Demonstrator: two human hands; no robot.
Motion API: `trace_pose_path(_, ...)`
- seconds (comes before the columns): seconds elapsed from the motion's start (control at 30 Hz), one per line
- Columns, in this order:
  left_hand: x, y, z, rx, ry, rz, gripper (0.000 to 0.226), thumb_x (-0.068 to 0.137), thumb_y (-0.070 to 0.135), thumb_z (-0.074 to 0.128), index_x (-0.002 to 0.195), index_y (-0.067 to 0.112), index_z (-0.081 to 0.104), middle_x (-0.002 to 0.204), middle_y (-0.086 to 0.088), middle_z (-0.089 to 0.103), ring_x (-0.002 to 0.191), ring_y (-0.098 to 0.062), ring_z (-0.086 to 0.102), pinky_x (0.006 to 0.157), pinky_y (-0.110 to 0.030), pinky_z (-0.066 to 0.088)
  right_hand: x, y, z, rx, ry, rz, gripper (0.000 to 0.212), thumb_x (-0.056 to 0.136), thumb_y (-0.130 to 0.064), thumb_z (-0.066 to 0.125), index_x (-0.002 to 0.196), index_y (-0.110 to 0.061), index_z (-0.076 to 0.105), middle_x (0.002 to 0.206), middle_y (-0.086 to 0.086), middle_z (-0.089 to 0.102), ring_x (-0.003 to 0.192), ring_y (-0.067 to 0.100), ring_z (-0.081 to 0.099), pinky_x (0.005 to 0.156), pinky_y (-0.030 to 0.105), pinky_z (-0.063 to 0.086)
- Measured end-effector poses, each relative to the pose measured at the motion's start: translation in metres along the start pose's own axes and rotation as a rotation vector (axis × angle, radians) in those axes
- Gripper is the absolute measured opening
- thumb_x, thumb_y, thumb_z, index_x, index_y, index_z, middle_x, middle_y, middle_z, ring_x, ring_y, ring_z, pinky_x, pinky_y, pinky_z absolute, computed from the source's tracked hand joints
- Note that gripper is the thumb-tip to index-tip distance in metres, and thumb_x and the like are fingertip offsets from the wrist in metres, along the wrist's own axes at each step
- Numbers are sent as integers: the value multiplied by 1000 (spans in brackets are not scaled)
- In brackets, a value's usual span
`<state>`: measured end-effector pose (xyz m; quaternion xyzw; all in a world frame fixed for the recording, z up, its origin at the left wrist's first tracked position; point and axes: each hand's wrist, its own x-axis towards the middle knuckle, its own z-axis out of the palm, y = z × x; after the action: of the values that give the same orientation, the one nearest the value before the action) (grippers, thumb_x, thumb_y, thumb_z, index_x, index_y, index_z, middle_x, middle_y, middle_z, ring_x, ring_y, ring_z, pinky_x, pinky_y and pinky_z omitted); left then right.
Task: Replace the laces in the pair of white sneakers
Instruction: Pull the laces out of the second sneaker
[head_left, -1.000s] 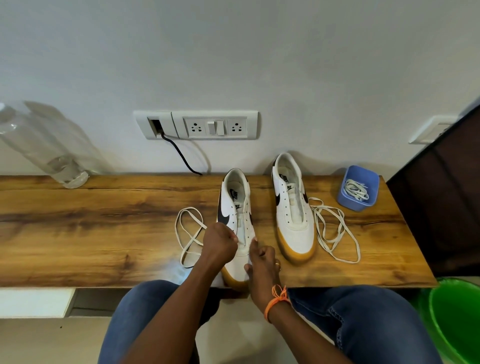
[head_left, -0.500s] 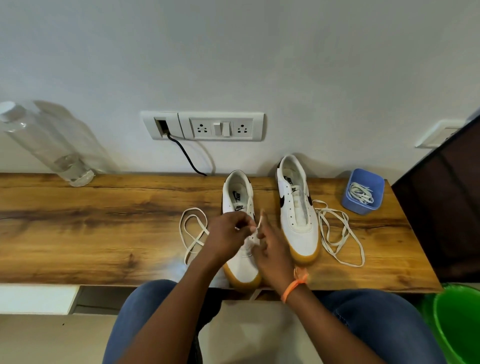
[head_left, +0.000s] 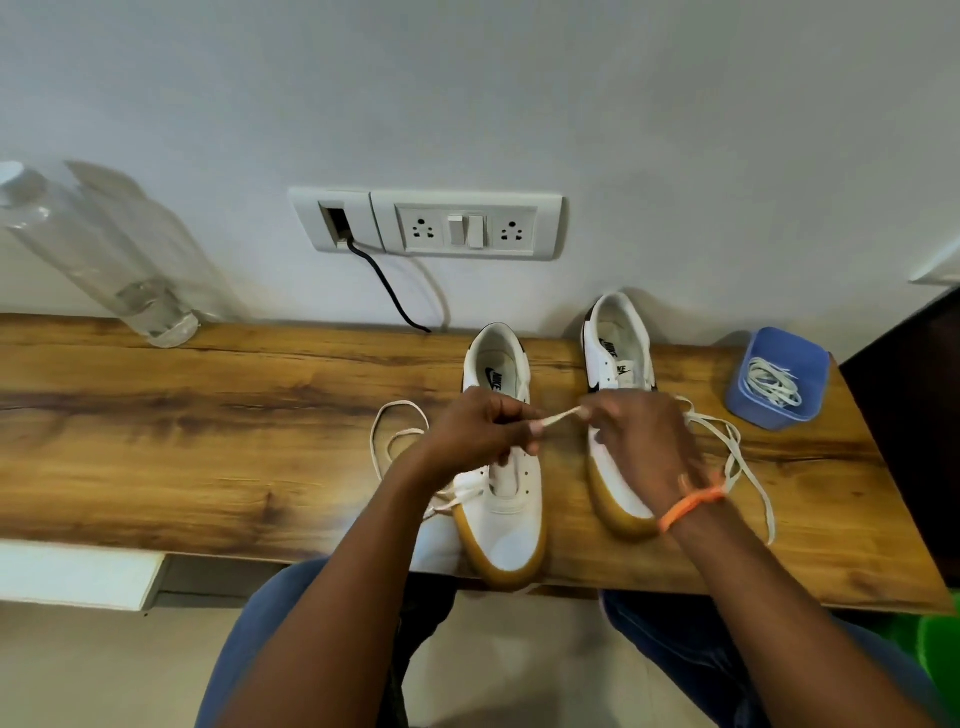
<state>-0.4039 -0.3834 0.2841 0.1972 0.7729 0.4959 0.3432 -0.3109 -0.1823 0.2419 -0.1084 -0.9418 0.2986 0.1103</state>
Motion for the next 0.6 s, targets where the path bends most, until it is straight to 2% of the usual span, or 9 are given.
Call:
trace_pose_path(0.07, 2, -5, -13, 142, 69, -5, 15, 93, 18, 67, 98, 10, 78, 83, 1, 76, 58, 3, 56, 57, -17, 44, 18, -6, -33, -38, 159, 114, 19, 90, -12, 58, 85, -7, 75, 79, 13, 72, 70, 29, 68, 71, 42, 56)
trace_pose_path(0.13, 1, -10, -24, 168, 88, -27, 15, 93, 21, 67, 94, 11, 79, 77, 4, 74, 61, -1, 56, 58, -17, 44, 25, 11, -61, -76, 287, 252, 30, 89, -22, 49, 85, -7, 75, 75, 15, 71, 69, 34, 67, 71, 42, 55)
trace_pose_path(0.2, 3, -11, -26, 126, 88, -44, 17, 93, 23, 66, 92, 11, 78, 75, -2, 73, 64, -10, 54, 59, -21, 44, 24, 22, -71, -96, 360, 363, 34, 87, -21, 45, 99, -8, 75, 80, 15, 73, 75, 34, 68, 75, 39, 54)
trace_pose_path(0.23, 4, -8, -22, 101, 82, -41, 18, 93, 25, 66, 91, 12, 78, 77, -5, 73, 66, -13, 53, 61, -23, 45, 21, 22, -65, -53, 335, 361, 34, 88, -16, 46, 108, -9, 73, 83, 15, 73, 77, 33, 68, 76, 39, 54)
trace_pose_path(0.3, 8, 1, -7, 43, 27, -24, 18, 94, 25, 65, 88, 14, 77, 78, -3, 73, 67, -12, 53, 62, -24, 45, 23, -1, -52, 136, 153, 298, 33, 90, -4, 49, 114, -10, 72, 80, 10, 72, 73, 24, 68, 70, 35, 53)
trace_pose_path(0.37, 12, 8, 11, 8, -53, -7, 20, 96, 20, 63, 81, 14, 74, 71, 1, 69, 60, -7, 51, 57, -19, 43, 21, -30, -31, 340, -174, 195, 37, 92, 3, 49, 116, -14, 71, 75, 0, 70, 68, 9, 67, 65, 27, 51)
trace_pose_path(0.43, 14, 8, 18, 59, -95, -11, 21, 96, 15, 61, 78, 9, 72, 69, 2, 67, 54, -3, 49, 54, -17, 42, 16, -49, -16, 481, -398, 197, 41, 94, 6, 45, 111, -19, 72, 71, 0, 70, 68, 8, 68, 64, 24, 54)
trace_pose_path(0.5, 13, 4, 15, 97, -106, -22, 21, 96, 15, 61, 81, 5, 72, 69, -1, 67, 54, -5, 50, 53, -17, 43, 14, -55, -13, 653, -481, 277, 41, 94, 8, 42, 105, -18, 72, 72, 8, 70, 72, 17, 68, 69, 31, 59)
trace_pose_path(0.6, 11, 4, 9, -19, -52, -15, 20, 97, 16, 60, 90, 2, 72, 71, -6, 67, 56, -8, 51, 53, -18, 43, 14, -50, -19, 766, -517, 278, 32, 95, 6, 48, 116, -7, 69, 87, 17, 73, 83, 27, 70, 82, 39, 59)
